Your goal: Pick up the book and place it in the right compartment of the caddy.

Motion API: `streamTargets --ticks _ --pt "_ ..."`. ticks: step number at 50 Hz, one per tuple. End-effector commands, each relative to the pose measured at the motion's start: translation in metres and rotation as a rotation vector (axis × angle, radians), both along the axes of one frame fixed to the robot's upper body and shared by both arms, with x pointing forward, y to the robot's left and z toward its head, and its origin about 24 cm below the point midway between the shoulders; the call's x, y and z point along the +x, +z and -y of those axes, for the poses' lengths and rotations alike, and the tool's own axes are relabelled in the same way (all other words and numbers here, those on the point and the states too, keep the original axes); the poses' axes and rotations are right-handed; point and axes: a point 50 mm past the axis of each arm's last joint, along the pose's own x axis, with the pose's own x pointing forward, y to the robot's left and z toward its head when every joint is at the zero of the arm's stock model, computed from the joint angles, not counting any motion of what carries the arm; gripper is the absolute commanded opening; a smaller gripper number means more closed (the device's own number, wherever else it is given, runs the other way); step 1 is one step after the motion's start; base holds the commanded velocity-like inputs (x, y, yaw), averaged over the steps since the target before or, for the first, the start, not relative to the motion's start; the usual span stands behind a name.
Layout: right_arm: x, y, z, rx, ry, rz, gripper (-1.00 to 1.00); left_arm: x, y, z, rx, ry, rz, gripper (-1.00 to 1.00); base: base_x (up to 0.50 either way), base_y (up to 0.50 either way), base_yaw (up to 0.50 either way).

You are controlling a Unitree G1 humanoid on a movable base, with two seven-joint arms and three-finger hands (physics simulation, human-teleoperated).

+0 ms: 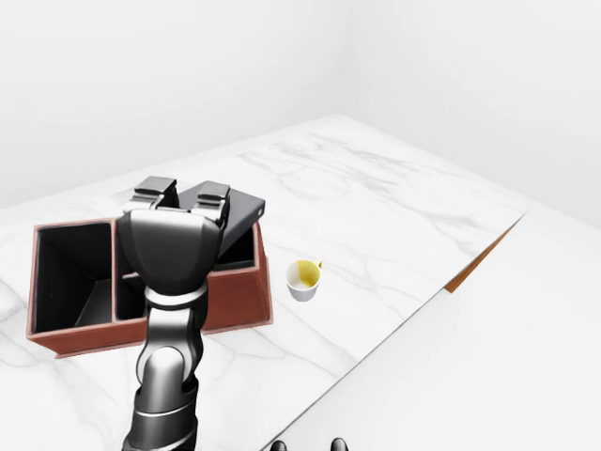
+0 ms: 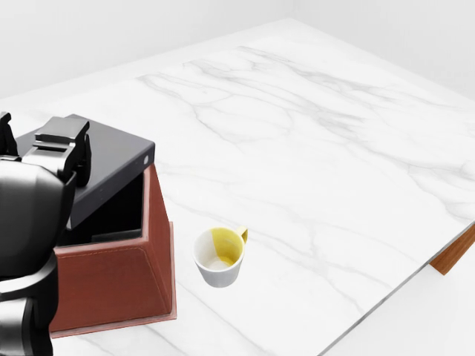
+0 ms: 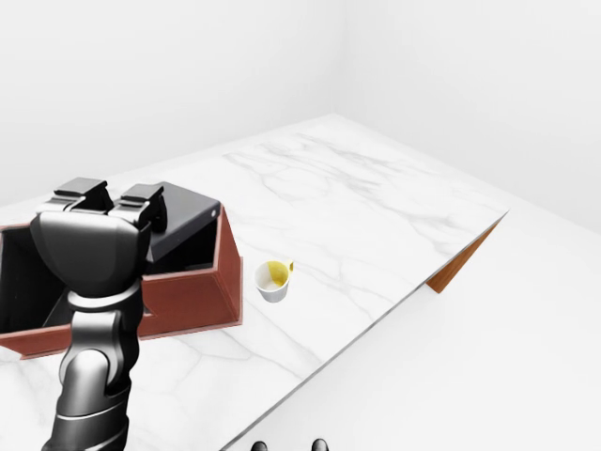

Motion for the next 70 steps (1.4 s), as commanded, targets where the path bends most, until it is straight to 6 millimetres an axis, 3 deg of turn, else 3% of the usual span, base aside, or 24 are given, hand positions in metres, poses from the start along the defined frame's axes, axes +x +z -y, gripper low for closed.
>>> streamTargets --ticks 1,24,70 --pt "0.000 0.000 0.000 0.002 -0.001 -0.001 1.00 0.006 0.005 -0.001 0.021 0.051 0.022 -1.00 0.00 0.00 0.00" --pt "0.000 0.001 0.000 -0.002 0.001 -0.001 1.00 0.024 -0.008 -0.004 0.118 0.123 -0.052 -1.00 0.00 0.00 0.00" --pt "0.000 -0.001 0.000 0.002 -0.003 -0.009 1.00 0.049 -0.035 -0.007 0.155 0.141 -0.200 -1.00 0.00 0.00 0.00"
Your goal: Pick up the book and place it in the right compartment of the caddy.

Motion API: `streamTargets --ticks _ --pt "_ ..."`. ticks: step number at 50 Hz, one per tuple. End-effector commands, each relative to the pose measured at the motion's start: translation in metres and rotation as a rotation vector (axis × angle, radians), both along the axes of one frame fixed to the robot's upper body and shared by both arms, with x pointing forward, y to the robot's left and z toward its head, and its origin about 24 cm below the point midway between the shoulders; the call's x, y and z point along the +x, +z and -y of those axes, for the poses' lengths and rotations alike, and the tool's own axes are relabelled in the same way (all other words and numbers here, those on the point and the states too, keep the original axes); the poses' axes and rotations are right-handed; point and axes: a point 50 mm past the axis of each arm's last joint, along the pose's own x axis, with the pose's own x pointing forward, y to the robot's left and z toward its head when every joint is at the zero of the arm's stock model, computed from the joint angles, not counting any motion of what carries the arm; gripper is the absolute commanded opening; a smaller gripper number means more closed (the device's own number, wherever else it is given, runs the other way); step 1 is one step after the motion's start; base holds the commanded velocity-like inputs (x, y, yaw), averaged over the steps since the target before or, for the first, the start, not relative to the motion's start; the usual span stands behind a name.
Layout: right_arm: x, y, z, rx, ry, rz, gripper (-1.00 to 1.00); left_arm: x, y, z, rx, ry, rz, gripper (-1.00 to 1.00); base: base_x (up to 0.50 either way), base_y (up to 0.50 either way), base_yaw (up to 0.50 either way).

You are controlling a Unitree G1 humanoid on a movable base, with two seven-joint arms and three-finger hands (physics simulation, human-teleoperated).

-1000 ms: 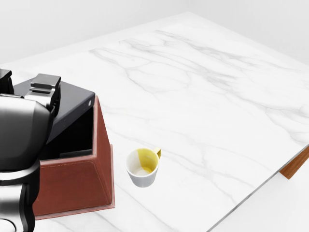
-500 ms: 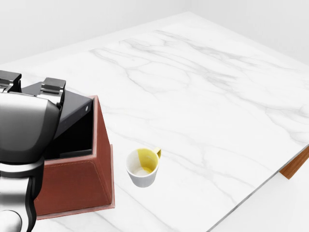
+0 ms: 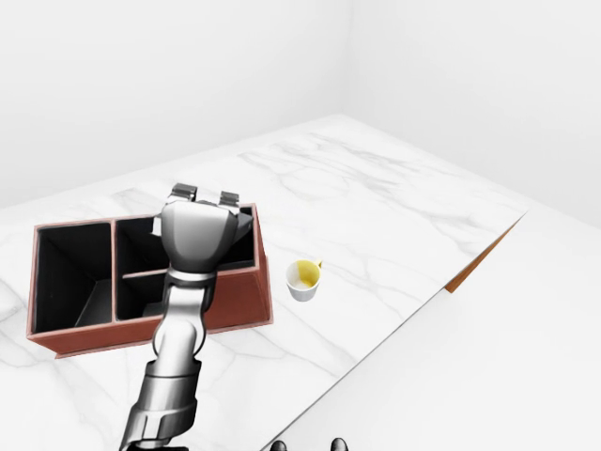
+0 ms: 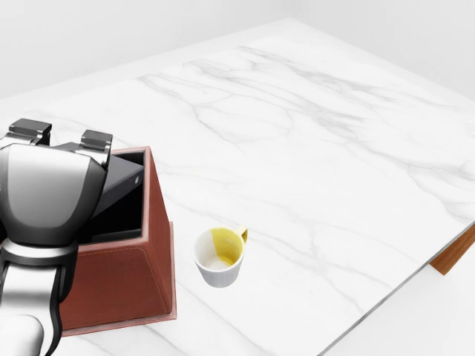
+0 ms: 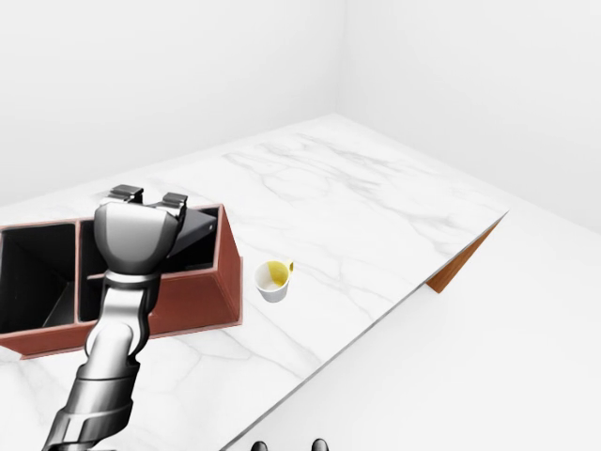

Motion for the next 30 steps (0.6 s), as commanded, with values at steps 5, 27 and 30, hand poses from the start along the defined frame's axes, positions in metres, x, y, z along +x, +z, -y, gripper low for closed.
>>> streamTargets --ticks 5,27,30 --pt "0.0000 -0.0007 0.0001 0.003 -0.002 -0.002 1.00 0.0051 -0.0015 -0.0016 0.017 0.029 -0.008 -1.00 0.00 0.00 0.00" --pt "0.0001 -0.0004 0.0005 0.002 -0.001 -0.002 1.00 0.0109 -0.0060 -0.0022 0.067 0.069 -0.024 -1.00 0.00 0.00 0.00" --pt "0.0000 -0.0005 0.0005 0.002 -0.002 -0.003 1.00 0.0121 -0.0073 -0.0009 0.076 0.063 -0.032 -1.00 0.00 0.00 0.00"
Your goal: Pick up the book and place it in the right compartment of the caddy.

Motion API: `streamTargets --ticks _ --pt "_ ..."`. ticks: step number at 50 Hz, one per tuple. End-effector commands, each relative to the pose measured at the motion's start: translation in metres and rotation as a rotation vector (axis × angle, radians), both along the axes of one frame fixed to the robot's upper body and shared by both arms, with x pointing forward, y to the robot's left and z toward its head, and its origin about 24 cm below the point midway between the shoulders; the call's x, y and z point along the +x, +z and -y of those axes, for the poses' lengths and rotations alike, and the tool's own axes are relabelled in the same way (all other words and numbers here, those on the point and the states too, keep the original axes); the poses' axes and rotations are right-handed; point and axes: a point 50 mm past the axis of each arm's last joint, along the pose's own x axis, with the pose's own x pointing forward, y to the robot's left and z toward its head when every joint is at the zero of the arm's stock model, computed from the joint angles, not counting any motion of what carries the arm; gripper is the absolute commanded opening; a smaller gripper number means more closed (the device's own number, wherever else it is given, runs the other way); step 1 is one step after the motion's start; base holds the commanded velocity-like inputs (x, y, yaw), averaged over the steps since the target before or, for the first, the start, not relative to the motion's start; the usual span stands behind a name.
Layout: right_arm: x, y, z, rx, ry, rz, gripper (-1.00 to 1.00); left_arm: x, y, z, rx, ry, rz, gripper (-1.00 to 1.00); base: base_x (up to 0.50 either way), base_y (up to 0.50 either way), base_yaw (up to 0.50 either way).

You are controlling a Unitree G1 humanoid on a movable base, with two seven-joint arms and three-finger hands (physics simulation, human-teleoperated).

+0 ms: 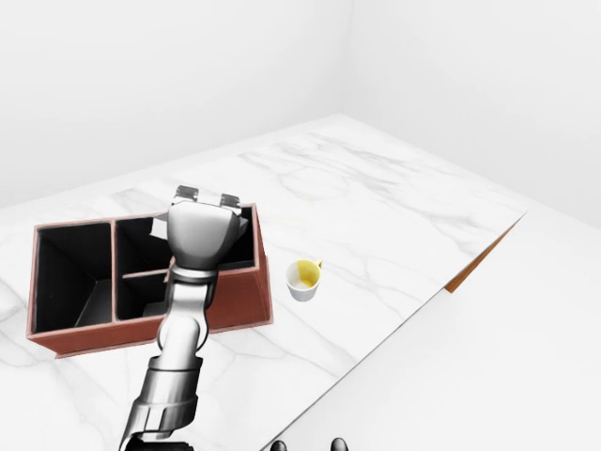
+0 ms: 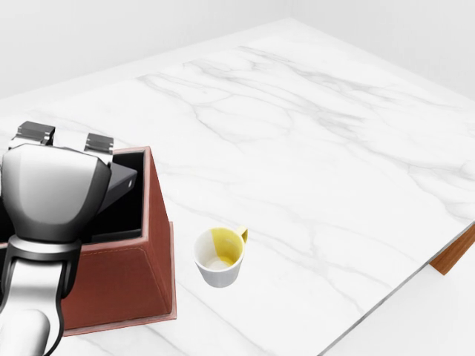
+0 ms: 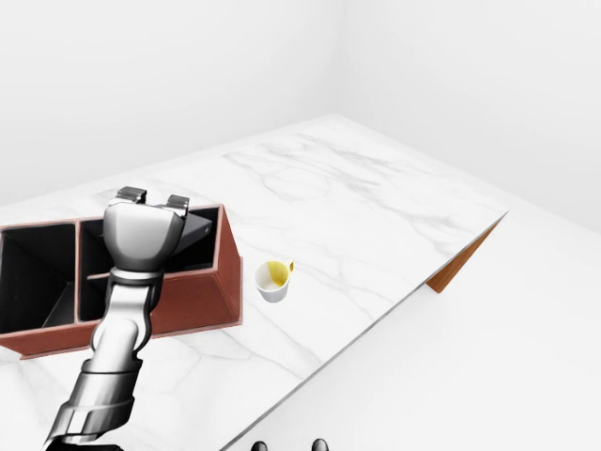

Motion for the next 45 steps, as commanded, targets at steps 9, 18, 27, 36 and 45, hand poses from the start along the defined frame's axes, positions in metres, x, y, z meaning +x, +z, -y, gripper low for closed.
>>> streamTargets --ticks 9,18,27,36,45 --pt "0.000 -0.001 0.000 0.003 -0.002 -0.004 1.00 0.007 -0.002 0.000 0.041 0.007 -0.020 -1.00 0.00 0.00 0.00" --pt "0.000 -0.001 0.000 0.003 -0.003 -0.006 1.00 0.010 -0.008 0.001 0.058 0.004 -0.051 -1.00 0.00 0.00 0.00" --pt "0.000 -0.002 0.000 0.005 -0.004 -0.006 1.00 0.012 -0.014 0.000 0.073 0.017 -0.073 -1.00 0.00 0.00 0.00" --pt "0.000 -0.001 0.000 0.002 -0.002 -0.007 1.00 0.014 -0.019 0.003 0.091 0.006 -0.101 -1.00 0.00 0.00 0.00" --pt "0.000 -0.001 0.000 0.002 -0.002 -0.007 1.00 0.018 -0.024 0.001 0.108 0.024 -0.122 -1.00 0.00 0.00 0.00"
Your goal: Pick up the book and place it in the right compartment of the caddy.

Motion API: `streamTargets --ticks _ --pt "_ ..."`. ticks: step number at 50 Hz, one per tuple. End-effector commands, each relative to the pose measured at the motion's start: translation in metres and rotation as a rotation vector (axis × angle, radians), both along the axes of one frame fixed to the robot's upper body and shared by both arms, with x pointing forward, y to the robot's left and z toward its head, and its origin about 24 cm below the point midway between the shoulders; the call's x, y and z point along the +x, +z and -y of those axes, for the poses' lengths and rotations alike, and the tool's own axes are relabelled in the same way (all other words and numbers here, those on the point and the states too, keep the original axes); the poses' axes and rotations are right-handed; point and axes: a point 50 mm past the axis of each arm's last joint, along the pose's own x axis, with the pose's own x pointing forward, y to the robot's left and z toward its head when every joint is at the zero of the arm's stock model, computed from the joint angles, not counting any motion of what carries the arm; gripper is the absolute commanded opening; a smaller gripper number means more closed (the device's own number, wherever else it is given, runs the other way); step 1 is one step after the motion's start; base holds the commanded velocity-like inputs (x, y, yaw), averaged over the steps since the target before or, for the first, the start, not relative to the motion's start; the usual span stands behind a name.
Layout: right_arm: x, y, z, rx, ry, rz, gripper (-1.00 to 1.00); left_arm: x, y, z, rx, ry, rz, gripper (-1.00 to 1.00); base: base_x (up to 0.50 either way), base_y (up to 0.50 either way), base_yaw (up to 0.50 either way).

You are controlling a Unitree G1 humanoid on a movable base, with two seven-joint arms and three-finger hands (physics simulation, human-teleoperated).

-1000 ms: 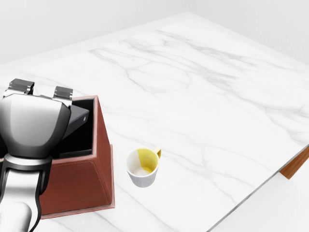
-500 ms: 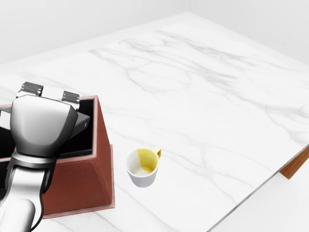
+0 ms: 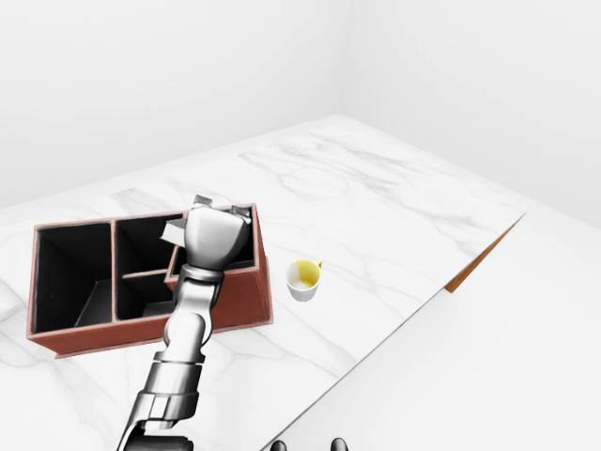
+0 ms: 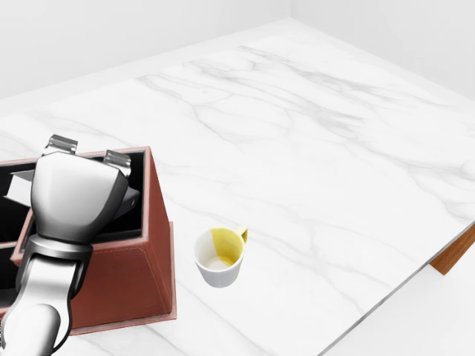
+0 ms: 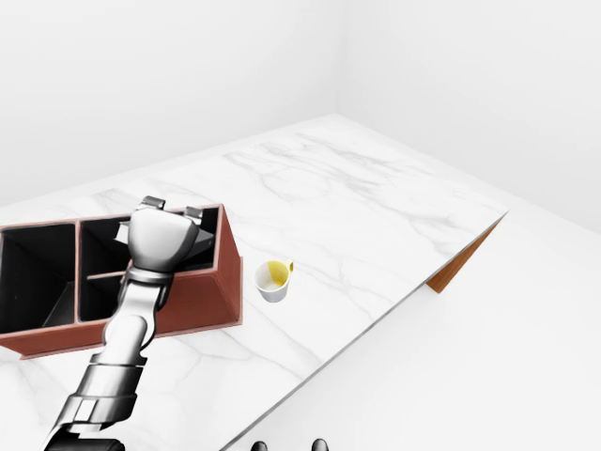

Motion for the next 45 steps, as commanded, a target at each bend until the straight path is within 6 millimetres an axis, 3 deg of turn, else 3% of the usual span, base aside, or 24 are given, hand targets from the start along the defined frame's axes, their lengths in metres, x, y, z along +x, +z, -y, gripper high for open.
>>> streamTargets --ticks 1,25,45 --pt "0.000 0.000 0.000 0.000 0.000 0.000 1.00 0.004 0.001 -0.001 0.023 0.019 0.002 -1.00 0.00 0.00 0.00" --pt "0.000 0.000 0.000 0.002 -0.001 -0.001 1.00 0.019 -0.017 -0.004 0.024 0.032 -0.098 -1.00 0.00 0.00 0.00" --pt "0.000 0.000 0.000 0.000 0.000 -0.003 1.00 0.042 0.009 -0.016 -0.026 -0.014 -0.107 -1.00 0.00 0.00 0.00"
